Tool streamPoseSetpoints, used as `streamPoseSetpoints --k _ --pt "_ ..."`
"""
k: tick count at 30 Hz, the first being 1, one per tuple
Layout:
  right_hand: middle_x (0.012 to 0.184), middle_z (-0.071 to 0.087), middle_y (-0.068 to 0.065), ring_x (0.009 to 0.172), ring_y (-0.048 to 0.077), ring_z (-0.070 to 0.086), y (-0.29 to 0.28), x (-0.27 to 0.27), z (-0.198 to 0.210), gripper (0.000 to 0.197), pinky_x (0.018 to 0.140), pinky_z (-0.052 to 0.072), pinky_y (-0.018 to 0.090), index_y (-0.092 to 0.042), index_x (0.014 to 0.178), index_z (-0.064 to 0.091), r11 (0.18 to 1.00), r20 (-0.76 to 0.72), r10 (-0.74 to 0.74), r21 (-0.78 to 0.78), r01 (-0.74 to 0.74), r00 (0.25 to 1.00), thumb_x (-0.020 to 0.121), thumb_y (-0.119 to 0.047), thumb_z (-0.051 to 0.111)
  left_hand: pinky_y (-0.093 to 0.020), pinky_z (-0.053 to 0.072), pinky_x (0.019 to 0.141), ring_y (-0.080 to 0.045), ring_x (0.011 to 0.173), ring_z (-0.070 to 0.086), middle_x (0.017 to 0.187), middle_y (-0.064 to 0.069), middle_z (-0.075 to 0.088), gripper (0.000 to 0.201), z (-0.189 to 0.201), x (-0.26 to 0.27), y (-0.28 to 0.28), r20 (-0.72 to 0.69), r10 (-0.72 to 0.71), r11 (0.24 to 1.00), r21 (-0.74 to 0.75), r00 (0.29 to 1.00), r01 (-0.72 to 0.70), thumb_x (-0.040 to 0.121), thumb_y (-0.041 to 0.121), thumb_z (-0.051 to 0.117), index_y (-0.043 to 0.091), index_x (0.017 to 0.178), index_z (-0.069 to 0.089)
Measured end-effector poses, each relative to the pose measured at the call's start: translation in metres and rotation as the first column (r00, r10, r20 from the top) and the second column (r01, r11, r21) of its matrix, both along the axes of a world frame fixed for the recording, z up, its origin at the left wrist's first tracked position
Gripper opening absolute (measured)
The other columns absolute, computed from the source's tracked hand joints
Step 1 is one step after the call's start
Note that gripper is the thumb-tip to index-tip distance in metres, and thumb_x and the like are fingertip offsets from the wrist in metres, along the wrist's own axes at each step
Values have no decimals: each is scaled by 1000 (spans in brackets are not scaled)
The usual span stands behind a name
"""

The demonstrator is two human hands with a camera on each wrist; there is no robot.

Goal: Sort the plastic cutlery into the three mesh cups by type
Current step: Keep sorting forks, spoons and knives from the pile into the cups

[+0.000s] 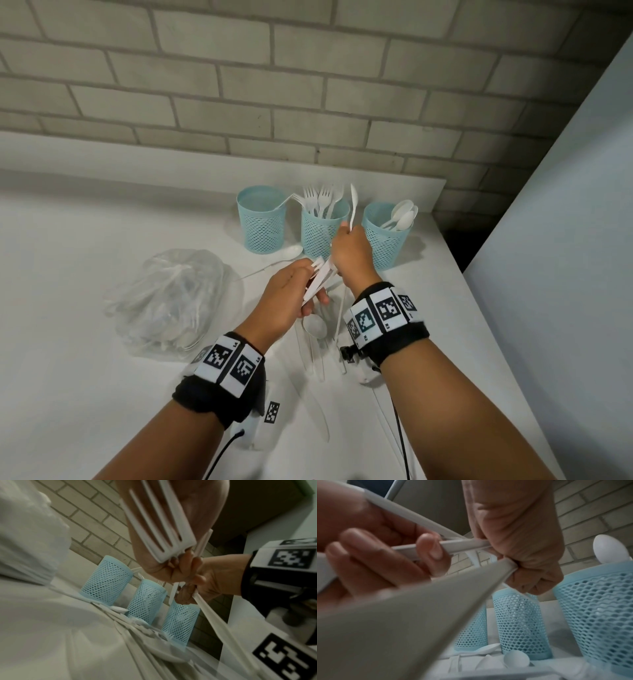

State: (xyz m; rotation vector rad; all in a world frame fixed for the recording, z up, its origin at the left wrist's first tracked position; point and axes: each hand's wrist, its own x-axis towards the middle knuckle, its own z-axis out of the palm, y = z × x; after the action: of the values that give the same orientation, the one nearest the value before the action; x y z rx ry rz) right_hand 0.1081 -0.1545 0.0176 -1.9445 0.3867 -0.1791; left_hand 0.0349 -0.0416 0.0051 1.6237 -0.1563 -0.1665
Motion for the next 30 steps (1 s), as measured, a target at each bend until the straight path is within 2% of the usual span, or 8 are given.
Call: streamPoseSetpoints --k 4,7,11,16,19,22,25,30 --pt "120 55 17 105 33 57 -4 -3 -1 43 85 51 43 -4 130 39 999 -63 -35 -37 33 997 101 -34 27 -16 40 48 0 49 51 69 -6 62 29 -3 -2 -2 81 26 994 100 996 -34 99 14 32 16 86 58" --pt "116 58 18 102 32 59 -7 -4 1 40 86 52 44 -5 129 40 999 -31 -39 -8 39 999 102 -33 29 -17 43 51 -8 61 55 71 -5 62 26 -4 -2 -4 170 34 982 180 985 -65 99 14 33 10 93 59" --pt "74 60 5 58 17 61 -6 -8 8 21 51 48 28 -11 107 43 975 57 2 221 -15 998 101 -29 35 -23 42 54 -17 62 52 73 -12 64 24 -4 -3 -7 163 -26 974 228 986 -12 98 14 36 3 95 57" --pt "70 54 2 49 11 53 1 -8 10 20 44 43 20 -11 100 41 985 166 49 156 -75 985 98 -30 46 -22 39 56 -15 62 51 72 -4 64 20 0 -2 -8 -131 -44 995 -96 990 32 96 6 40 15 100 58" --pt "68 51 0 48 10 49 -2 -4 16 21 42 41 18 -11 104 38 965 190 25 251 -73 982 98 -29 45 -15 32 47 -6 51 42 72 -3 64 22 -1 1 3 -301 -192 948 -304 934 97 97 7 42 2 111 58" --pt "61 46 -1 48 10 44 -12 1 24 19 43 37 19 -12 98 41 921 158 -17 387 -46 987 99 -31 43 -14 34 46 -4 50 42 68 0 62 21 -4 5 15 -351 -175 936 -348 920 46 97 4 42 0 109 59" --pt "54 42 -2 41 10 36 -14 2 27 29 40 32 21 -14 85 50 856 53 89 507 -103 995 100 -35 39 -18 41 50 -9 58 47 73 -5 57 19 -1 11 15 -368 -45 896 -425 929 -125 99 11 40 4 98 58" --pt "58 43 0 36 9 39 14 -10 20 32 38 37 20 -12 82 52 864 -38 236 465 -192 971 101 -34 37 -32 51 53 -27 66 59 81 -18 62 36 8 13 -2 -466 -43 838 -499 884 -222 103 31 28 4 93 50"
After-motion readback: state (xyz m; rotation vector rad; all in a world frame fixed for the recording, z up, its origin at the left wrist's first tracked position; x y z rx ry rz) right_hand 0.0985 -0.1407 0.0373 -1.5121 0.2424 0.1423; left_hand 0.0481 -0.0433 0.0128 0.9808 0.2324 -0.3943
